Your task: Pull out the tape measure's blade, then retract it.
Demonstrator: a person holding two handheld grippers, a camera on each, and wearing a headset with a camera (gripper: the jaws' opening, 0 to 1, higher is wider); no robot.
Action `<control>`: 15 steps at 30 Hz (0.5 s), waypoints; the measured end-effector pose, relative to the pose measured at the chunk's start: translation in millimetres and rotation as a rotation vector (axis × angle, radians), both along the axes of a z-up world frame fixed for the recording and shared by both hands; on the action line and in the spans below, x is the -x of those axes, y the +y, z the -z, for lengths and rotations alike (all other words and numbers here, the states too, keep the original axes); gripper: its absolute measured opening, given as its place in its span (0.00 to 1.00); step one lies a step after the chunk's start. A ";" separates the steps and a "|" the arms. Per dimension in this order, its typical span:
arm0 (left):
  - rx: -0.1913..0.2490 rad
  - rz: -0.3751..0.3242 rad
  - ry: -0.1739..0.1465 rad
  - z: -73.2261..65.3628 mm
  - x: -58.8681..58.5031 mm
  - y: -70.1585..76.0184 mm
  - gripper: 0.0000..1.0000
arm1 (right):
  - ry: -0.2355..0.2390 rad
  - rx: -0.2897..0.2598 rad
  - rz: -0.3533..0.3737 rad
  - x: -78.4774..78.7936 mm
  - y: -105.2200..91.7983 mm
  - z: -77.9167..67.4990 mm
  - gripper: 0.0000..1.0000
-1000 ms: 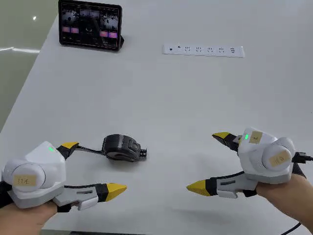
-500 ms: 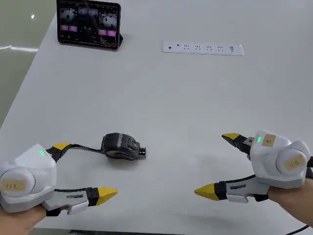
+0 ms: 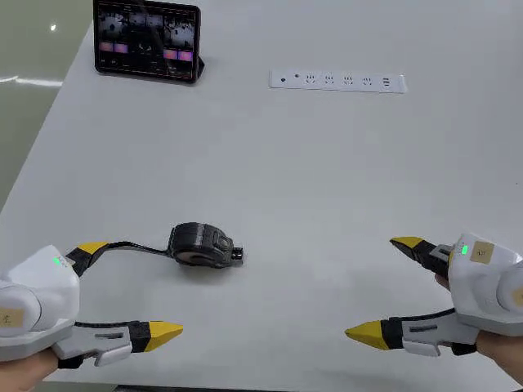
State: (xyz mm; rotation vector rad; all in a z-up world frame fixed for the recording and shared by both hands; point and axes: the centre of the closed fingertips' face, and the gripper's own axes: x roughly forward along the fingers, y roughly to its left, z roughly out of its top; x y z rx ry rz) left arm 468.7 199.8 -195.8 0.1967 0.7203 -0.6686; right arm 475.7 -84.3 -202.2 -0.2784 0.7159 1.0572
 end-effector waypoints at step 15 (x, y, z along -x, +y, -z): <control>-0.010 0.027 0.012 4.4 8.4 0.8 0.99 | 0.023 0.024 0.018 12.4 -17.4 5.0 0.94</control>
